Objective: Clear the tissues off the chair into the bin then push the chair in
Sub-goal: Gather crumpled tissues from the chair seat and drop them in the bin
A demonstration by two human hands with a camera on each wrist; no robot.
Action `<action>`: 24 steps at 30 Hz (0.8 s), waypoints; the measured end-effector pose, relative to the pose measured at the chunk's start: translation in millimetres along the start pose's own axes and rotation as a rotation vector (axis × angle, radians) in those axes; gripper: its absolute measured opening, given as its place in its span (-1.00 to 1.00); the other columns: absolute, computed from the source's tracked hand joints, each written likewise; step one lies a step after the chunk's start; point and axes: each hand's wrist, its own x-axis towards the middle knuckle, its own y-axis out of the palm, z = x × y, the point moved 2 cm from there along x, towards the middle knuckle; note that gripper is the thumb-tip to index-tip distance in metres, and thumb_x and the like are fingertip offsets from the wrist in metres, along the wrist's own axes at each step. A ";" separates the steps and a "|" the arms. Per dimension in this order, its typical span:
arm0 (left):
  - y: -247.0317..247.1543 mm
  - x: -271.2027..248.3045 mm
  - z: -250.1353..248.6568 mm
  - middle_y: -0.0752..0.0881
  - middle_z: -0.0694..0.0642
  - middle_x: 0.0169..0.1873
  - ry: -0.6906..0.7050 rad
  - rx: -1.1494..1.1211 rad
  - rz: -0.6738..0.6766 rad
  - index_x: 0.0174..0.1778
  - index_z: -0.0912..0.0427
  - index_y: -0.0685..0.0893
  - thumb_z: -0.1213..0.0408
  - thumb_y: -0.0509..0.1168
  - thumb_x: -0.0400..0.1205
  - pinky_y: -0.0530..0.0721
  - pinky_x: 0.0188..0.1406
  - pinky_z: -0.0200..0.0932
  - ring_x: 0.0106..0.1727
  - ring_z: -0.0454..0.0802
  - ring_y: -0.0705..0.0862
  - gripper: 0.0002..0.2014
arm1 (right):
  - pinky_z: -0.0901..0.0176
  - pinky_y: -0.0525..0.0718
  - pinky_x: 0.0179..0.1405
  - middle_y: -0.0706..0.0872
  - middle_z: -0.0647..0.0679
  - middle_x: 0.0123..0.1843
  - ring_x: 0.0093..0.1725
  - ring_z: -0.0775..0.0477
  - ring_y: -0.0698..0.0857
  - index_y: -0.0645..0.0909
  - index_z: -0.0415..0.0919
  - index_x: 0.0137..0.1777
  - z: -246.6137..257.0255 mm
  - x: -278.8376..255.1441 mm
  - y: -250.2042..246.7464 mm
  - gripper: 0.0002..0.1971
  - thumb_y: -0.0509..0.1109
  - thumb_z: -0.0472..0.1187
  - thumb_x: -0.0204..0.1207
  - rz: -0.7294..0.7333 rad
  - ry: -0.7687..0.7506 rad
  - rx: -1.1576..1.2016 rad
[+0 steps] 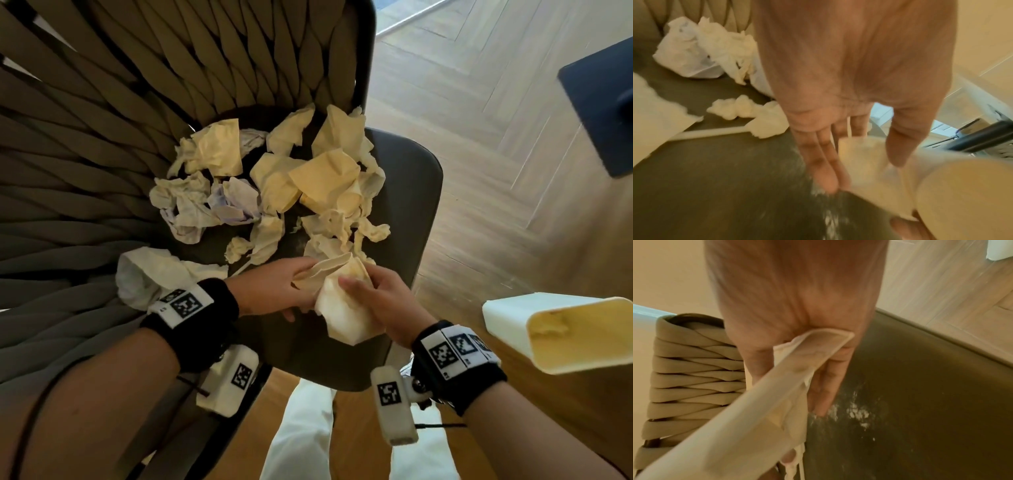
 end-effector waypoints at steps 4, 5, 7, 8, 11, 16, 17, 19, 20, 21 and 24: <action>-23.7 15.7 -24.4 0.50 -0.05 0.37 0.149 0.304 -0.387 0.43 -0.09 0.46 0.15 0.36 0.56 0.66 0.10 -0.14 0.24 -0.04 0.61 -0.50 | -0.08 0.78 -0.02 0.79 -0.05 0.01 -0.01 -0.10 0.78 0.68 0.07 0.03 -3.3 -6.7 -25.9 -0.88 0.40 -0.06 0.53 -0.115 -0.008 -0.003; -25.6 23.2 -32.1 0.43 -0.01 0.43 0.240 0.539 -0.474 0.46 -0.11 0.42 0.11 0.38 0.53 0.64 0.18 -0.10 0.33 0.00 0.54 -0.45 | -0.06 0.78 -0.05 0.79 -0.06 0.01 -0.01 -0.10 0.79 0.68 0.06 0.03 -4.4 -9.2 -34.1 -0.88 0.41 -0.06 0.52 -0.142 -0.009 0.009; -18.2 47.1 -41.6 0.20 0.06 0.59 0.399 1.041 -0.436 0.55 -0.16 0.22 0.03 0.40 0.49 0.64 0.25 0.07 0.47 0.14 0.40 -0.27 | -0.05 0.78 -0.07 0.80 -0.09 0.01 -0.02 -0.12 0.80 0.69 0.01 0.05 -7.6 -15.4 -50.2 -0.85 0.41 -0.07 0.51 -0.169 -0.021 0.028; -11.4 60.3 -44.1 0.09 0.10 0.63 0.439 1.224 -0.349 0.58 -0.19 0.10 0.03 0.42 0.46 0.65 0.23 0.14 0.48 0.21 0.37 -0.17 | -0.02 0.78 -0.11 0.81 -0.11 0.00 -0.05 -0.10 0.81 0.70 -0.02 0.05 -9.5 -19.4 -57.4 -0.84 0.42 -0.08 0.51 -0.177 -0.027 0.036; 2.4 91.7 -47.1 0.00 0.19 0.66 0.367 1.448 -0.168 0.62 -0.18 -0.12 0.14 0.45 0.48 0.66 0.22 0.21 0.51 0.34 0.35 -0.02 | 0.11 0.76 -0.27 0.83 -0.12 -0.07 -0.17 -0.04 0.82 0.72 -0.11 0.05 -17.3 -30.8 -73.3 -0.85 0.41 -0.16 0.51 -0.181 -0.018 0.071; -3.5 84.3 -36.3 0.39 0.21 0.45 0.259 1.275 -0.297 0.51 0.02 0.28 0.42 0.26 0.57 0.66 0.05 0.10 0.28 0.28 0.58 -0.41 | 0.09 0.74 -0.33 0.83 -0.20 -0.08 -0.22 -0.06 0.82 0.73 -0.20 0.05 -29.8 -37.2 -79.1 -0.83 0.42 -0.17 0.51 -0.172 0.027 0.083; -5.6 78.3 -29.0 0.42 0.17 0.44 0.243 1.239 -0.297 0.49 0.03 0.33 0.40 0.26 0.58 0.64 0.10 0.06 0.27 0.23 0.58 -0.45 | 0.10 0.74 -0.34 0.82 -0.20 -0.09 -0.23 -0.05 0.82 0.73 -0.21 0.03 -30.6 -36.9 -77.2 -0.84 0.43 -0.18 0.51 -0.168 0.029 0.083; -8.0 63.1 -14.7 0.47 0.12 0.39 0.212 1.175 -0.280 0.45 0.04 0.42 0.36 0.26 0.60 0.60 0.17 -0.02 0.27 0.14 0.58 -0.52 | 0.09 0.75 -0.31 0.83 -0.22 -0.07 -0.20 -0.08 0.82 0.72 -0.21 0.04 -31.5 -35.5 -73.3 -0.82 0.43 -0.17 0.50 -0.147 0.027 0.086; -8.7 53.6 -8.9 0.52 0.09 0.33 0.212 1.118 -0.301 0.42 0.05 0.46 0.34 0.27 0.60 0.59 0.15 -0.07 0.24 0.10 0.60 -0.56 | 0.06 0.75 -0.28 0.83 -0.21 -0.05 -0.16 -0.10 0.82 0.72 -0.20 0.05 -32.6 -35.2 -71.1 -0.81 0.43 -0.15 0.50 -0.135 0.027 0.082; -9.1 43.1 -4.8 0.56 0.07 0.27 0.222 1.047 -0.342 0.38 0.07 0.51 0.32 0.28 0.60 0.59 0.10 -0.12 0.19 0.07 0.61 -0.60 | 0.04 0.76 -0.25 0.83 -0.19 -0.03 -0.12 -0.12 0.82 0.72 -0.18 0.05 -33.6 -34.8 -69.4 -0.80 0.44 -0.12 0.49 -0.129 0.028 0.075; -6.3 11.8 -0.3 0.66 0.05 0.07 0.283 0.885 -0.482 0.19 0.15 0.64 0.30 0.36 0.56 0.53 -0.05 -0.25 0.05 0.00 0.66 -0.73 | 0.00 0.80 -0.17 0.82 -0.13 -0.03 -0.07 -0.12 0.82 0.72 -0.11 0.02 -36.6 -36.0 -66.1 -0.83 0.44 -0.09 0.49 -0.155 0.025 0.061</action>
